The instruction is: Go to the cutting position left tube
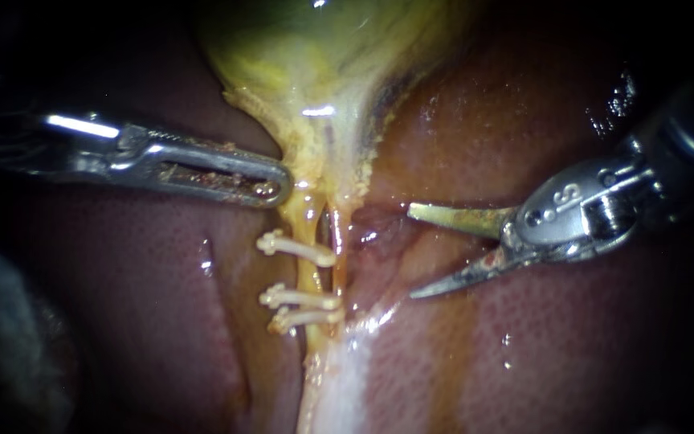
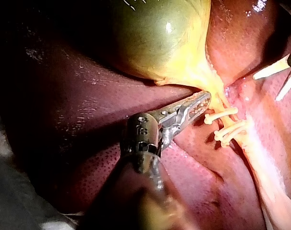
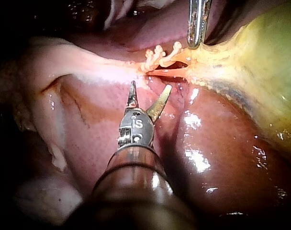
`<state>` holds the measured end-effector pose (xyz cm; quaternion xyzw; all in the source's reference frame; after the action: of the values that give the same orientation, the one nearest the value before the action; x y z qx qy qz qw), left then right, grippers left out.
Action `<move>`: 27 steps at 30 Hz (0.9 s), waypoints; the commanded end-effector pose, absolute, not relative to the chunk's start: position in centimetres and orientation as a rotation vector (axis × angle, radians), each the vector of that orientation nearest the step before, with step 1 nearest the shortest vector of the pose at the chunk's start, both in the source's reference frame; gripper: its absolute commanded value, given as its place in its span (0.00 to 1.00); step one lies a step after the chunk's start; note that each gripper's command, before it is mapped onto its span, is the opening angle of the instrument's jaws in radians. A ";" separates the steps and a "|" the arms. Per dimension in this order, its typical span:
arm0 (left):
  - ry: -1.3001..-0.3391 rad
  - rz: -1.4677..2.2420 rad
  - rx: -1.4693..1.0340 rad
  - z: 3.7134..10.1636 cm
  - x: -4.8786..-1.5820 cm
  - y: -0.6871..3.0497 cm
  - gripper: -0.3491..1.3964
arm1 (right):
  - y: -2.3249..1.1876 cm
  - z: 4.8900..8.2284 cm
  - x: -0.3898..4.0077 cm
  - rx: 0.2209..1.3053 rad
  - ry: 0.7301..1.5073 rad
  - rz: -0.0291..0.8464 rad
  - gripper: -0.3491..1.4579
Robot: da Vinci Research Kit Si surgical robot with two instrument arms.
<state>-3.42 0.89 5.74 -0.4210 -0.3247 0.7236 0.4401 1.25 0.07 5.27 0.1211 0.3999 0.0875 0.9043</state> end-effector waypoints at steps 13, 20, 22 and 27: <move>-0.815 1.789 -1.041 5.37 -3.06 0.98 0.00 | 0.08 5.26 1.34 0.330 0.841 0.149 0.98; -0.811 1.787 -1.040 5.34 -3.08 0.97 0.00 | 0.00 5.25 1.60 0.425 0.906 0.161 0.98; -0.810 1.786 -1.040 5.33 -3.08 0.96 0.00 | -0.05 5.27 1.68 0.447 0.916 0.170 0.98; -0.808 1.791 -1.043 5.32 -3.08 0.96 0.00 | -0.18 5.39 1.87 0.488 0.915 0.181 0.99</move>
<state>-3.08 0.96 5.31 -0.4205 -0.3259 0.7213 0.4435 1.89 -0.21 5.42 0.2336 0.4370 0.0872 0.8642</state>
